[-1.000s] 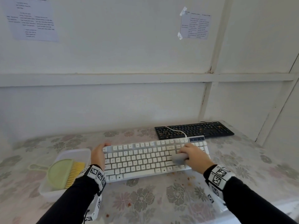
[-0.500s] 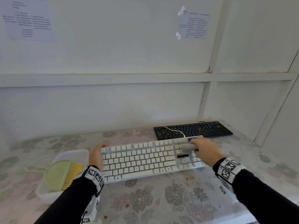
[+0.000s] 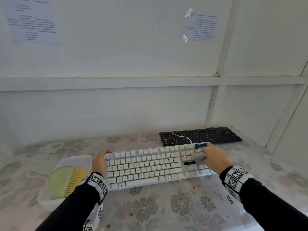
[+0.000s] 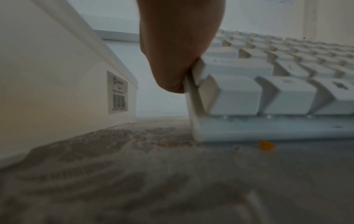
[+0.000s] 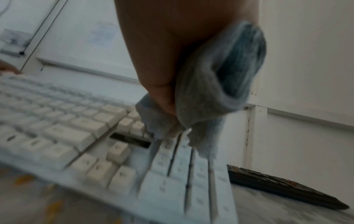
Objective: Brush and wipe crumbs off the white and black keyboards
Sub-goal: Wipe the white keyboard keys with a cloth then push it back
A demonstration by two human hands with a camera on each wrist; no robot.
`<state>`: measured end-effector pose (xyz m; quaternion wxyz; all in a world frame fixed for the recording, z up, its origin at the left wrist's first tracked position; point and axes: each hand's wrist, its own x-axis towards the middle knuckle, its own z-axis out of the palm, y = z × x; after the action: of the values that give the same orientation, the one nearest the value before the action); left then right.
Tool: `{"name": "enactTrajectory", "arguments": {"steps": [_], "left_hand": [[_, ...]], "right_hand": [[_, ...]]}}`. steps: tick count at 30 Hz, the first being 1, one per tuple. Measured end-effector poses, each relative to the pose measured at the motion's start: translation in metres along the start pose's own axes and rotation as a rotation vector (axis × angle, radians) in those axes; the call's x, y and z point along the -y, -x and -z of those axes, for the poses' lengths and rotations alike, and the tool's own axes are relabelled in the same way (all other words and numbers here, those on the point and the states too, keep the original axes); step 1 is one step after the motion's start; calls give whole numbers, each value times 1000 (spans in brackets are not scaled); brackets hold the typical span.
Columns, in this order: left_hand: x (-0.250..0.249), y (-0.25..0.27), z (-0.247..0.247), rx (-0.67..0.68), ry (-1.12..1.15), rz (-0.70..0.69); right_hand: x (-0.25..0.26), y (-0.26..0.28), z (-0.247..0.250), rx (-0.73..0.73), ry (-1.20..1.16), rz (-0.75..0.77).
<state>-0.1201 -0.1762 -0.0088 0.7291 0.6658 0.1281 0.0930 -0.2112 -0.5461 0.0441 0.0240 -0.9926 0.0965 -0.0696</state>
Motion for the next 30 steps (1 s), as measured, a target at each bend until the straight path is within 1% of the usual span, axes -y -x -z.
{"name": "enactTrajectory", "arguments": {"steps": [4,5,6,9,11,13,16,18,19,20,23,24,25,27,30], "left_hand": [[0,0,0,-1,-38,-11],[0,1,0,-3,-36,-15],[0,1,-1,-6,-35,-19],[0,0,-1,-15,-49,-31],[0,0,-2,-23,-56,-39],[0,0,-2,-18,-78,-67],[0,1,-3,-33,-105,-116],[-1,1,-3,-37,-100,-114],[-1,1,-3,-35,-99,-110],[-1,1,-3,-34,-97,-103],[-1,3,-4,-36,-87,-104],[-1,3,-4,-36,-84,-99],[-1,3,-4,-35,-76,-91],[-2,3,-3,-36,-64,-78],[-3,5,-4,-39,-74,-91]], "right_hand": [[22,-12,13,-182,-211,105],[29,-15,13,-205,-259,111],[37,-18,11,-196,-292,103],[56,-19,-4,-70,-352,56],[63,-13,-17,10,-406,12],[63,-3,-30,71,-413,-19],[56,12,-39,223,-314,-20],[51,14,-34,307,-256,-14],[48,13,-28,301,-256,-24],[47,9,-22,256,-284,-38],[48,-4,-3,10,-477,-27],[51,-9,1,-52,-522,-21],[54,-13,3,-85,-546,-35],[62,-16,1,-52,-542,-107],[71,-8,-16,33,-463,-140]]}}
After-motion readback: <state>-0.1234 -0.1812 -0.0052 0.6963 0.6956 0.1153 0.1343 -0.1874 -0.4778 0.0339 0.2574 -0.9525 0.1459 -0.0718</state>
